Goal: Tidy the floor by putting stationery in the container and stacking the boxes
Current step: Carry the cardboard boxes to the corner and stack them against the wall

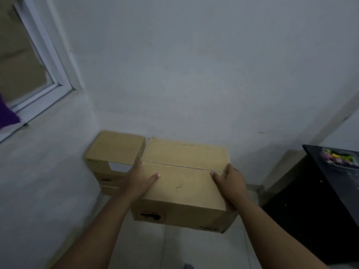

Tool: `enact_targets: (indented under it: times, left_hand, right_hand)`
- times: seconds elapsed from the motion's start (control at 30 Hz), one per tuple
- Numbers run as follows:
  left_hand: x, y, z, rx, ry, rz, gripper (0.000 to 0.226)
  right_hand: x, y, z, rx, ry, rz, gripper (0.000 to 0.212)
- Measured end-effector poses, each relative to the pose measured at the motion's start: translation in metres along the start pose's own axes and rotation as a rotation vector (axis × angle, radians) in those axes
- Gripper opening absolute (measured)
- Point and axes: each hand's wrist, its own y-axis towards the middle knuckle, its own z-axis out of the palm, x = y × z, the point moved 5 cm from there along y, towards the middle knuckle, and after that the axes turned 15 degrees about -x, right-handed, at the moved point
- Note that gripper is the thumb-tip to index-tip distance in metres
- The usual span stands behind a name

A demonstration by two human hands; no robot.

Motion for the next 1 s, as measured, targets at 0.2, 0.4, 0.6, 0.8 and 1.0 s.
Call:
enact_targets:
  times: [0.2, 0.4, 0.6, 0.8, 1.0]
  left_hand:
    - [-0.008, 0.051, 0.044, -0.007, 0.090, -0.034, 0.079]
    - [0.006, 0.085, 0.071, 0.006, 0.126, -0.089, 0.087]
    - [0.017, 0.133, 0.078, 0.076, 0.144, -0.082, 0.088]
    - [0.029, 0.184, 0.084, 0.147, 0.163, -0.017, 0.084]
    - [0.050, 0.222, 0.101, 0.265, 0.165, 0.032, 0.090]
  right_hand:
    - [-0.001, 0.067, 0.027, 0.039, -0.012, -0.032, 0.048]
    - [0.001, 0.106, 0.056, 0.084, -0.041, -0.040, 0.052]
    - [0.019, 0.129, 0.088, 0.086, -0.012, 0.034, 0.048]
    - [0.034, 0.145, 0.125, 0.082, 0.033, 0.147, 0.048]
    - [0.036, 0.155, 0.168, 0.121, 0.050, 0.255, 0.046]
